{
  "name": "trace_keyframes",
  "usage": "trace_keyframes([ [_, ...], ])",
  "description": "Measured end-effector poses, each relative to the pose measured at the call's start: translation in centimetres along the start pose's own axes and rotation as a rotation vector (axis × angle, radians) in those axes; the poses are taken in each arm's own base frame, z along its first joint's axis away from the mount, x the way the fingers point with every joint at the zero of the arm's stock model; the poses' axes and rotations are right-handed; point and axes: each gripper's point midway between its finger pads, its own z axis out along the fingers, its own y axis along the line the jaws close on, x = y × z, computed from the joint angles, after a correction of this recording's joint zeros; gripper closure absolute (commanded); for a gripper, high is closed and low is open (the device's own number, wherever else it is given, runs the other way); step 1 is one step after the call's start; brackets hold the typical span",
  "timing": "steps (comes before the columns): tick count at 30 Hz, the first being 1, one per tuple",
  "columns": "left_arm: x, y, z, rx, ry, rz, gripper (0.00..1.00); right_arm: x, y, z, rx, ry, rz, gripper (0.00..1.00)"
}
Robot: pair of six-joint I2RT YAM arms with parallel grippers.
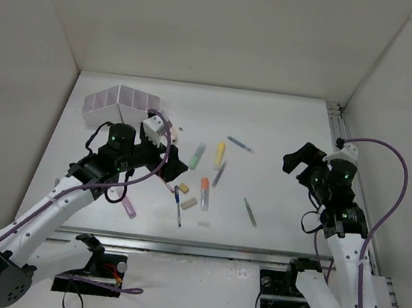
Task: Sort the stationery into containers
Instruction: Pick up the pen from the center of the board.
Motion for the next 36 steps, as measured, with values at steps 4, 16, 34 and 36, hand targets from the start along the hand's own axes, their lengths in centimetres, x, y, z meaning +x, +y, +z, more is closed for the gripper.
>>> trace_keyframes([
  [4,0.6,-0.8,0.6,0.022,0.024,0.023,0.01,1.0,0.2,0.1,-0.025,0.047,-0.031,0.02],
  [16,1.4,-1.9,-0.1,0.052,0.011,0.074,0.01,14.1,4.3,0.0,-0.120,0.508,-0.328,0.02],
  [34,2.7,-1.6,0.2,0.038,0.033,0.071,0.00,24.1,-1.0,0.1,0.137,0.741,-0.582,0.40],
  [36,2.9,-1.6,0.4,0.037,0.041,0.069,0.00,24.8,-1.6,0.5,0.163,0.770,-0.592,0.48],
])
